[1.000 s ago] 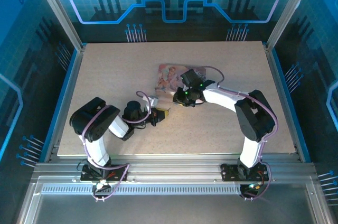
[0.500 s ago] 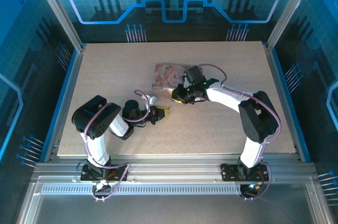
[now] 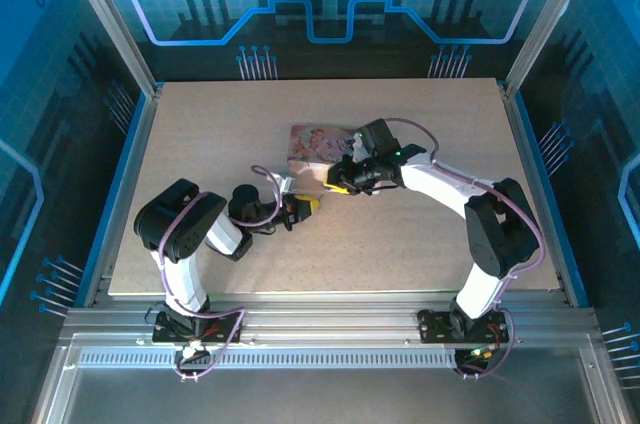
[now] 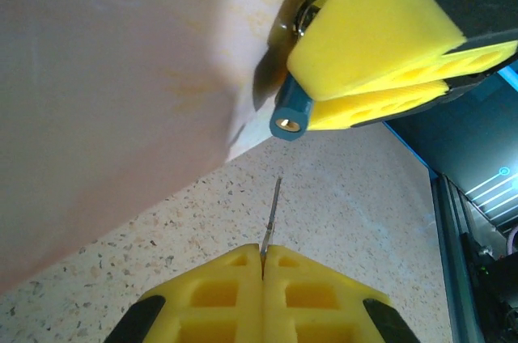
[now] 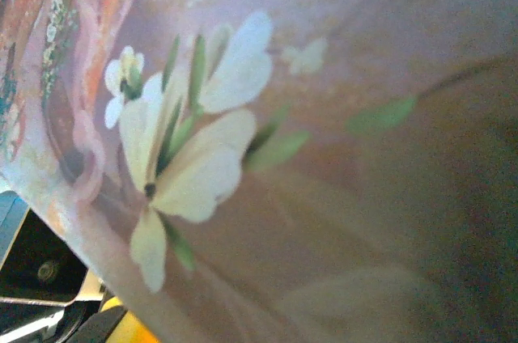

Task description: Unlock the padlock with the key

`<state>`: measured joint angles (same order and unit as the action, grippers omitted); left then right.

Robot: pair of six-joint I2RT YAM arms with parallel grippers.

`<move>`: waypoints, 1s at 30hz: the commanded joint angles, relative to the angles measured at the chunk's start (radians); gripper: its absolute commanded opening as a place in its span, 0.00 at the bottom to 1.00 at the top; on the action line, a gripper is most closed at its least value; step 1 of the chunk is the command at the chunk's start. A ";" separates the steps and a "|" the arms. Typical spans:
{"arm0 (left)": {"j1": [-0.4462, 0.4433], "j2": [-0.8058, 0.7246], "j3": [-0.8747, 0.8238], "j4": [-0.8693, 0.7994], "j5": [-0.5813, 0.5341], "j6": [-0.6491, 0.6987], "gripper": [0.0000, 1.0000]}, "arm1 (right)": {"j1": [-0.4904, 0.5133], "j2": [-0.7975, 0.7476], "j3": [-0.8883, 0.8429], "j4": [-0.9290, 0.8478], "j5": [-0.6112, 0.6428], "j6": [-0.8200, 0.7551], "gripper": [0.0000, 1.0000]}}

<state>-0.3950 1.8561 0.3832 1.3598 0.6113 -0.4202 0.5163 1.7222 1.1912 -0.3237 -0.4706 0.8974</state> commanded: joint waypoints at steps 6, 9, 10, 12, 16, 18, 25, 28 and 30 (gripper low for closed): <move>0.010 -0.047 0.033 0.039 0.034 0.015 0.00 | -0.012 -0.043 0.042 -0.011 -0.089 -0.009 0.05; 0.011 -0.051 0.043 0.039 0.036 0.012 0.00 | -0.012 -0.041 0.041 -0.010 -0.094 -0.009 0.05; 0.010 -0.052 0.047 0.039 0.036 0.010 0.00 | -0.012 -0.041 0.038 -0.007 -0.095 -0.007 0.05; 0.010 -0.051 0.051 0.039 0.037 0.008 0.00 | -0.012 -0.041 0.035 -0.003 -0.098 -0.004 0.05; 0.011 -0.048 0.060 0.039 0.040 0.003 0.00 | -0.012 -0.042 0.033 0.001 -0.104 -0.003 0.05; 0.012 -0.047 0.064 0.039 0.041 0.003 0.00 | -0.012 -0.043 0.033 0.002 -0.106 -0.003 0.05; 0.010 -0.045 0.077 0.039 0.035 -0.011 0.00 | -0.009 -0.027 0.034 0.009 -0.119 -0.002 0.05; 0.008 -0.044 0.077 0.039 0.013 -0.009 0.00 | -0.004 -0.018 0.038 0.008 -0.122 -0.003 0.05; 0.005 -0.045 0.074 0.039 -0.008 -0.002 0.00 | -0.002 -0.013 0.041 0.002 -0.122 -0.003 0.05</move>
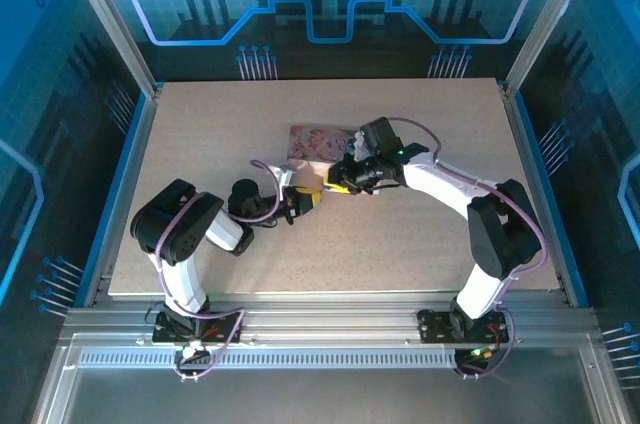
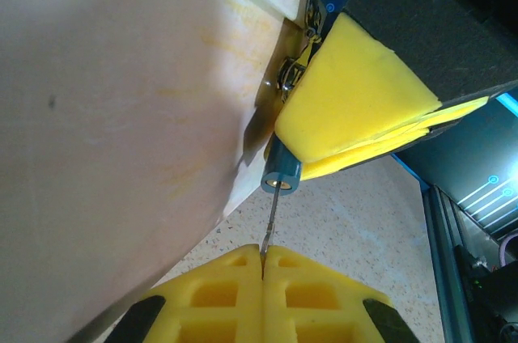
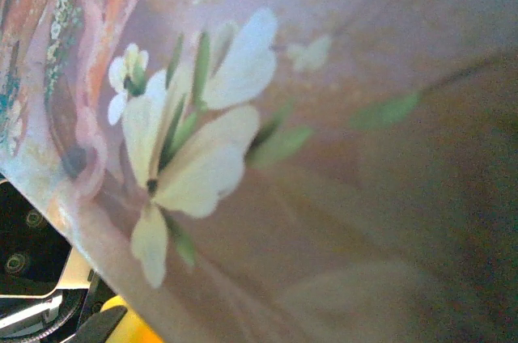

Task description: Unlock the padlock with the key

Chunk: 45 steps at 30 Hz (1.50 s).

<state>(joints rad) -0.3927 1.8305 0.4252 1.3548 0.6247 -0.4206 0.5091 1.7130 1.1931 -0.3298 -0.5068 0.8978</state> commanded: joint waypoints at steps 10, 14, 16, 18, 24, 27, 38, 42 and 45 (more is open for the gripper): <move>-0.069 -0.031 0.004 0.039 -0.150 0.057 0.00 | 0.017 0.023 0.040 -0.015 -0.042 -0.013 0.05; -0.083 -0.027 -0.001 0.044 -0.181 0.062 0.00 | 0.025 0.041 0.040 -0.015 -0.040 -0.021 0.05; -0.084 -0.029 -0.003 0.044 -0.188 0.064 0.00 | 0.027 0.053 0.040 -0.018 -0.042 -0.027 0.05; -0.084 -0.031 -0.002 0.039 -0.191 0.070 0.00 | 0.029 0.065 0.042 -0.024 -0.048 -0.036 0.04; -0.080 -0.043 0.004 -0.001 -0.178 0.094 0.00 | 0.030 0.115 0.077 -0.091 -0.084 -0.103 0.04; -0.076 -0.044 0.004 0.005 -0.148 0.095 0.00 | 0.028 0.123 0.081 -0.099 -0.105 -0.118 0.04; -0.066 -0.024 -0.002 0.044 -0.060 0.056 0.00 | -0.021 0.119 0.088 -0.090 -0.195 -0.126 0.04; -0.066 -0.026 -0.004 0.044 -0.054 0.057 0.00 | -0.033 0.112 0.093 -0.099 -0.206 -0.132 0.04; -0.066 -0.033 -0.005 0.044 -0.051 0.059 0.00 | -0.039 0.112 0.100 -0.116 -0.208 -0.142 0.04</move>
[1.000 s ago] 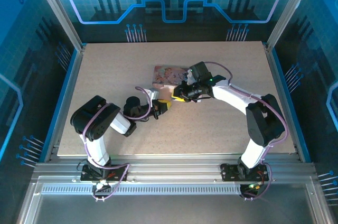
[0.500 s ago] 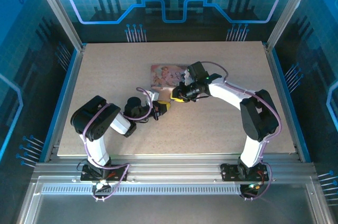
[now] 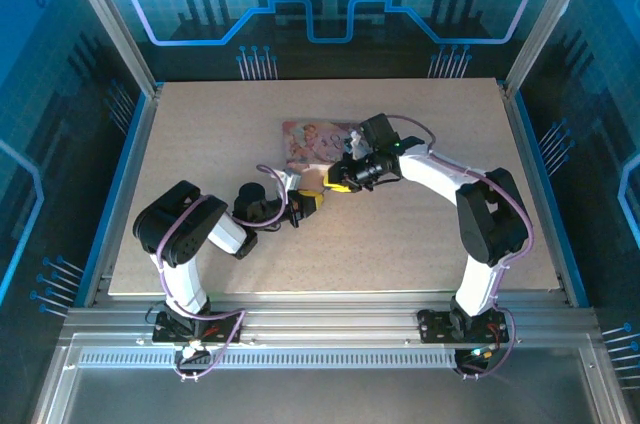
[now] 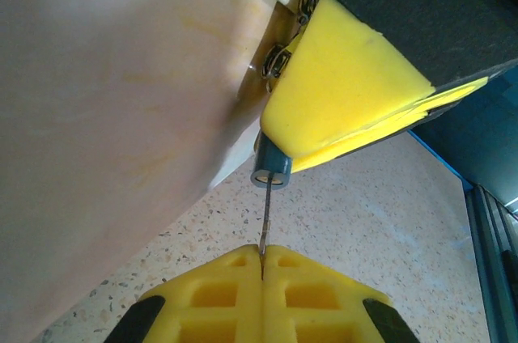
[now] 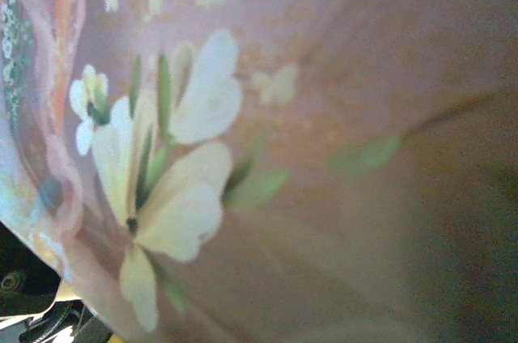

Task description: Unlock the padlock with the key

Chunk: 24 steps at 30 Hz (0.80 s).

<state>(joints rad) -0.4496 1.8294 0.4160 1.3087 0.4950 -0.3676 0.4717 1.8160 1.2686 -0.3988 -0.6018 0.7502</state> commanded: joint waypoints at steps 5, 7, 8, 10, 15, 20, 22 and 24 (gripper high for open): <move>-0.006 -0.040 0.002 0.091 0.089 0.004 0.00 | -0.009 0.010 0.023 -0.048 -0.133 0.004 0.04; -0.006 -0.043 0.001 0.090 0.093 0.000 0.00 | -0.010 0.008 0.026 -0.053 -0.138 -0.001 0.04; -0.006 -0.045 0.002 0.090 0.095 -0.004 0.00 | -0.009 0.009 0.029 -0.060 -0.136 -0.006 0.04; -0.005 -0.048 0.005 0.090 0.101 -0.014 0.00 | -0.008 0.013 0.035 -0.079 -0.130 -0.020 0.04; 0.002 -0.038 0.034 0.090 0.124 -0.059 0.00 | -0.007 0.015 0.032 -0.083 -0.130 -0.032 0.04; 0.007 -0.039 0.043 0.082 0.103 -0.073 0.00 | -0.006 0.016 0.036 -0.112 -0.117 -0.067 0.04; 0.006 -0.053 0.040 0.058 0.083 -0.058 0.00 | -0.006 0.020 0.039 -0.135 -0.104 -0.082 0.04; 0.006 -0.076 0.038 0.022 0.063 -0.038 0.00 | -0.006 0.025 0.038 -0.147 -0.095 -0.088 0.04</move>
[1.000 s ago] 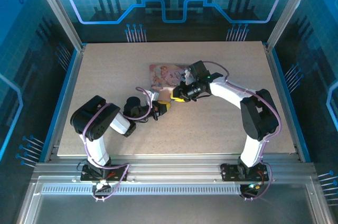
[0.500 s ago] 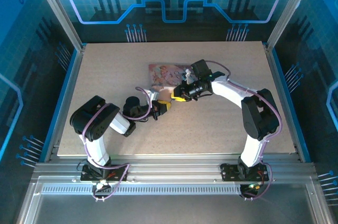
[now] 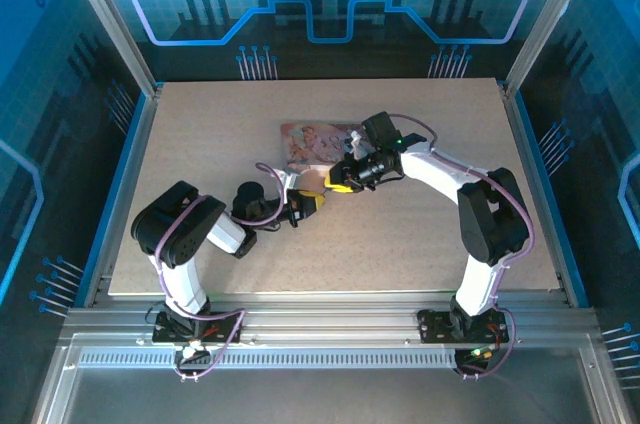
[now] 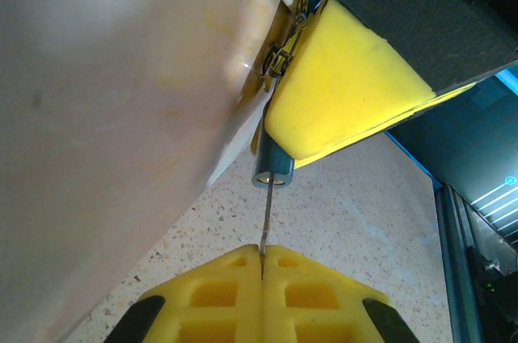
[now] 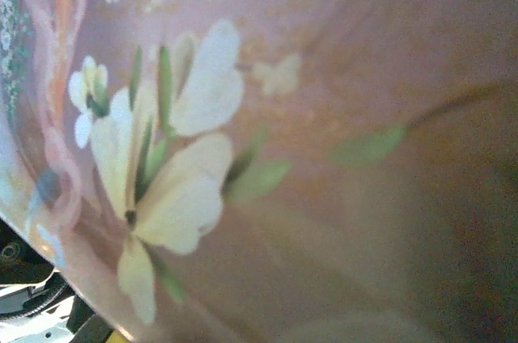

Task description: Unlock the padlock with the key

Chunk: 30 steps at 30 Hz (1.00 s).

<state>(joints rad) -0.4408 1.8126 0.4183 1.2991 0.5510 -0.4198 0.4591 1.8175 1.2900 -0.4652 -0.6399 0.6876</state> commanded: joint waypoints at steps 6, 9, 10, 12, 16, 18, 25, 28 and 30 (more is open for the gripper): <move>-0.003 -0.121 0.027 -0.048 -0.003 0.046 0.00 | 0.000 0.012 -0.024 0.035 -0.141 0.051 0.03; -0.004 -0.150 0.017 -0.070 -0.010 0.046 0.00 | -0.001 -0.002 -0.004 0.005 -0.141 0.038 0.03; -0.004 -0.159 0.013 -0.077 -0.013 0.047 0.00 | 0.000 -0.008 0.002 -0.008 -0.139 0.035 0.03; -0.004 -0.173 0.006 -0.082 -0.021 0.049 0.00 | -0.004 -0.019 0.006 -0.023 -0.141 0.031 0.03; -0.004 -0.182 -0.004 -0.091 -0.026 0.058 0.00 | -0.013 -0.041 -0.004 -0.021 -0.142 0.047 0.03; -0.004 -0.178 -0.010 -0.090 -0.029 0.064 0.00 | -0.017 -0.041 -0.005 -0.017 -0.147 0.056 0.03; -0.004 -0.146 -0.012 -0.066 -0.029 0.080 0.00 | -0.017 -0.020 0.006 -0.001 -0.168 0.087 0.03; -0.004 -0.133 -0.009 -0.055 -0.029 0.088 0.00 | -0.018 -0.014 0.013 -0.001 -0.171 0.097 0.03; -0.007 -0.125 -0.009 -0.048 -0.032 0.098 0.00 | -0.019 -0.010 0.021 -0.003 -0.170 0.102 0.03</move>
<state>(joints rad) -0.4404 1.6752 0.4099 1.1549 0.5194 -0.3622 0.4438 1.8038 1.2869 -0.4442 -0.7269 0.7517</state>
